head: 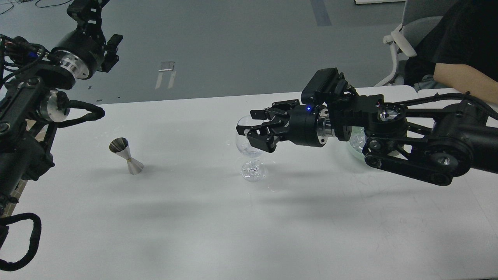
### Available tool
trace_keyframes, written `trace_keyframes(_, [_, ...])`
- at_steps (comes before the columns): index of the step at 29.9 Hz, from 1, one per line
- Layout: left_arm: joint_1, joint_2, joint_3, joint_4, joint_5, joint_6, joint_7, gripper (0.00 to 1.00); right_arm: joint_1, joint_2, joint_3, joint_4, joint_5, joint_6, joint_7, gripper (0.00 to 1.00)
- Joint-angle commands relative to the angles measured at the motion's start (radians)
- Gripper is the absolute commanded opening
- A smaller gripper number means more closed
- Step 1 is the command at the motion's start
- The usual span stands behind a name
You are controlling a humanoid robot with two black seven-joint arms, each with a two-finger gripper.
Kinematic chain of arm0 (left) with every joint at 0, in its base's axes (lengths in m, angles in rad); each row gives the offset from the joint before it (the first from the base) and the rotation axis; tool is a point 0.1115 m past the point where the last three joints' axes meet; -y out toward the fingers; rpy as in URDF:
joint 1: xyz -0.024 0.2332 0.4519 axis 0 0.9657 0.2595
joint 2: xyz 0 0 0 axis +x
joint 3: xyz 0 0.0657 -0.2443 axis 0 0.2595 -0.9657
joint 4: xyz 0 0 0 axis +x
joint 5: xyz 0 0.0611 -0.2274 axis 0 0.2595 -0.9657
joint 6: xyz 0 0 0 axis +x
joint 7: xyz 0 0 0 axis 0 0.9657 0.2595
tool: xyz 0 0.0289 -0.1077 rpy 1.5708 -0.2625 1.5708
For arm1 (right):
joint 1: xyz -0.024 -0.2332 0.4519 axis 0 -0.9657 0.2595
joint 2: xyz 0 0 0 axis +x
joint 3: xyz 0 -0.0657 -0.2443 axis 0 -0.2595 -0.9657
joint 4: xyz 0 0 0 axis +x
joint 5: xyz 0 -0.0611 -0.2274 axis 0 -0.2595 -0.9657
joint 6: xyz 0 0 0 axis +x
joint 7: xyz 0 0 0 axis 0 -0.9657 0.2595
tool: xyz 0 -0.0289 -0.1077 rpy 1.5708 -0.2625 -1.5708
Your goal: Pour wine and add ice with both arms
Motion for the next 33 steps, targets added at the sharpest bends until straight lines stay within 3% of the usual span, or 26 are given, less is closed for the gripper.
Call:
trace_keyframes(1, [0.000, 0.000, 0.000, 0.000, 0.000, 0.000, 0.000, 0.98, 0.003, -0.002, 0.010, -0.001, 0.002, -0.005, 0.000, 0.63])
trace_keyframes(2, [0.000, 0.000, 0.000, 0.000, 0.000, 0.000, 0.001, 0.98, 0.003, -0.002, 0.013, -0.002, 0.002, -0.008, 0.000, 0.68])
trace_keyframes(4, [0.000, 0.000, 0.000, 0.000, 0.000, 0.000, 0.001, 0.98, 0.003, -0.004, 0.056, -0.008, 0.029, -0.011, 0.000, 0.95])
trace_keyframes(5, [0.000, 0.000, 0.000, 0.002, -0.002, 0.000, 0.001, 0.98, 0.002, -0.004, 0.069, -0.010, 0.049, -0.011, 0.000, 0.98])
trace_keyframes(11, [0.000, -0.001, -0.001, 0.002, -0.002, 0.002, 0.001, 0.98, 0.011, -0.008, 0.158, -0.113, 0.206, -0.011, 0.002, 1.00])
trace_keyframes(15, [-0.001, -0.001, -0.008, 0.002, -0.003, 0.000, 0.001, 0.98, 0.000, -0.005, 0.318, -0.238, 0.212, -0.004, 0.002, 1.00])
trace_keyframes(23, [-0.003, -0.006, -0.014, 0.003, -0.059, 0.002, 0.000, 0.98, 0.005, 0.099, 0.517, -0.511, 0.369, 0.007, -0.001, 1.00])
trace_keyframes(28, [-0.046, 0.005, 0.006, 0.012, -0.140, -0.035, 0.046, 0.98, 0.024, 0.101, 0.520, -0.596, 0.555, 0.007, -0.012, 1.00])
trace_keyframes(30, [-0.054, 0.005, 0.005, 0.012, -0.144, -0.064, 0.087, 0.98, 0.038, 0.101, 0.521, -0.631, 0.653, 0.007, -0.024, 1.00])
trace_keyframes(33, [-0.072, 0.006, 0.003, 0.012, -0.155, -0.072, 0.095, 0.98, 0.047, 0.108, 0.524, -0.671, 0.755, 0.007, -0.024, 1.00])
